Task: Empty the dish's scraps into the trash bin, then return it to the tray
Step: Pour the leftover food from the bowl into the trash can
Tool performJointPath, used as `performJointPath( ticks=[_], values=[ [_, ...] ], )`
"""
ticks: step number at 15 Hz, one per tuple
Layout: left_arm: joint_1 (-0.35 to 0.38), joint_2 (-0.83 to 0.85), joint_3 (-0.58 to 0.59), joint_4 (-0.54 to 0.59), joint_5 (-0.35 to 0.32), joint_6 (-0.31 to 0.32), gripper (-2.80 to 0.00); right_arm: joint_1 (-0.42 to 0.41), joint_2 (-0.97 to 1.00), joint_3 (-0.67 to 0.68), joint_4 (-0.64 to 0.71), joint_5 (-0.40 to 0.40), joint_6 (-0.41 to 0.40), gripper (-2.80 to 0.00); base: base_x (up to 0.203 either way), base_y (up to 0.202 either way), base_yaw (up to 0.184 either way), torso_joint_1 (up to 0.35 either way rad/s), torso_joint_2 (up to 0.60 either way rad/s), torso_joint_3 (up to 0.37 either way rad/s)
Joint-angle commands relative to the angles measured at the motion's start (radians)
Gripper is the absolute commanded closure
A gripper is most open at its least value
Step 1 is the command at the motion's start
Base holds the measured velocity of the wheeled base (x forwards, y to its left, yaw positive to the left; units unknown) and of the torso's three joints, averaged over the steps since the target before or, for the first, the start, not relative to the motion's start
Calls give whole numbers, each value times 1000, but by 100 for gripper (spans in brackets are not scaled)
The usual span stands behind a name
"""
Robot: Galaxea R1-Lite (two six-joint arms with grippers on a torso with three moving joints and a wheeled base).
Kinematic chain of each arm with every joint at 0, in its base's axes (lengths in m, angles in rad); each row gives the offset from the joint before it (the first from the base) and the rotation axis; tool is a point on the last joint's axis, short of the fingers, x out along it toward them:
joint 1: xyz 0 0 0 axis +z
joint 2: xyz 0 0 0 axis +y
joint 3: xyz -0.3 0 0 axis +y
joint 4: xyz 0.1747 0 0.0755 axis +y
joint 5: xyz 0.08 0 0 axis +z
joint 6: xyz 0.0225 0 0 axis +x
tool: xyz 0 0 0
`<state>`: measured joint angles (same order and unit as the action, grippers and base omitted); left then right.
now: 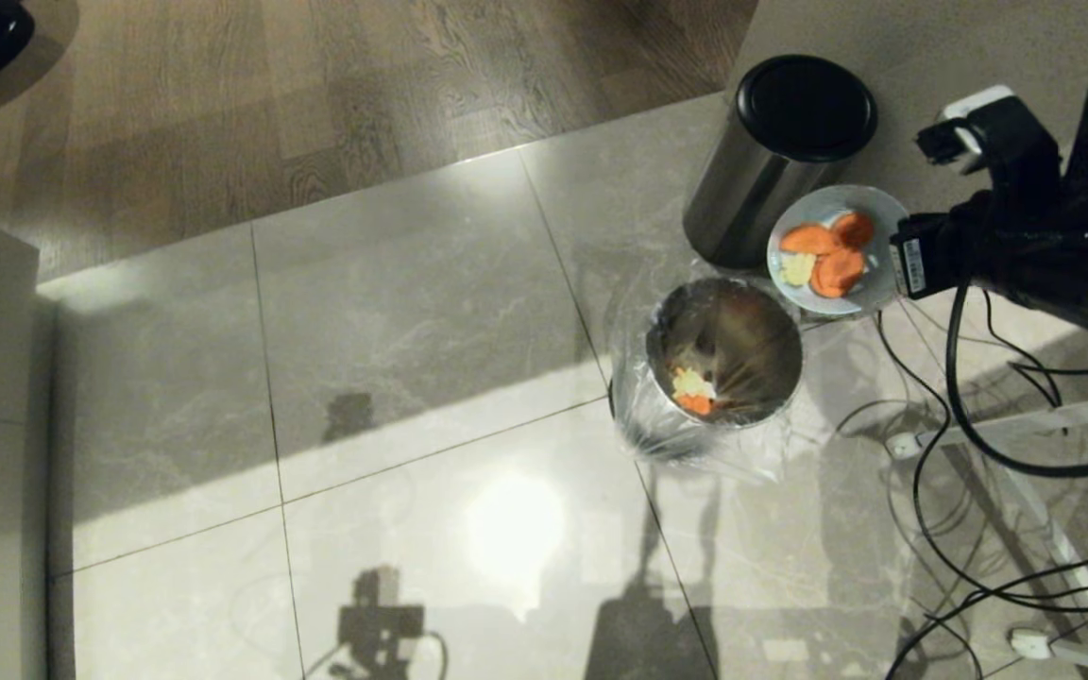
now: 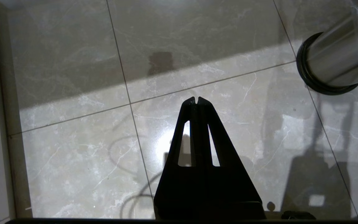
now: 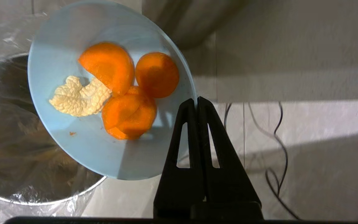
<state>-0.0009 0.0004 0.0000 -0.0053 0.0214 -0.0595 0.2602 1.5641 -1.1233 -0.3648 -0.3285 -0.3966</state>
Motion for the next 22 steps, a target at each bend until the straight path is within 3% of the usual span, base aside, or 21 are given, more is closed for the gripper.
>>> performJointPath(
  ticks=[1, 9, 15, 22],
  values=[
    [0, 1, 0, -1, 0, 0, 0, 18, -20, 47, -63, -1, -37, 0, 0, 0, 0, 0, 0, 0],
    [-1, 1, 0, -1, 0, 0, 0, 78, -78, 256, -413, 5, -240, 0, 0, 0, 0, 0, 0, 0],
    [-1, 1, 0, -1, 0, 0, 0, 79, -99, 372, -584, 12, -328, 0, 0, 0, 0, 0, 0, 0],
    [0, 1, 0, -1, 0, 0, 0, 76, -109, 473, -762, 230, -499, 0, 0, 0, 0, 0, 0, 0]
  ],
)
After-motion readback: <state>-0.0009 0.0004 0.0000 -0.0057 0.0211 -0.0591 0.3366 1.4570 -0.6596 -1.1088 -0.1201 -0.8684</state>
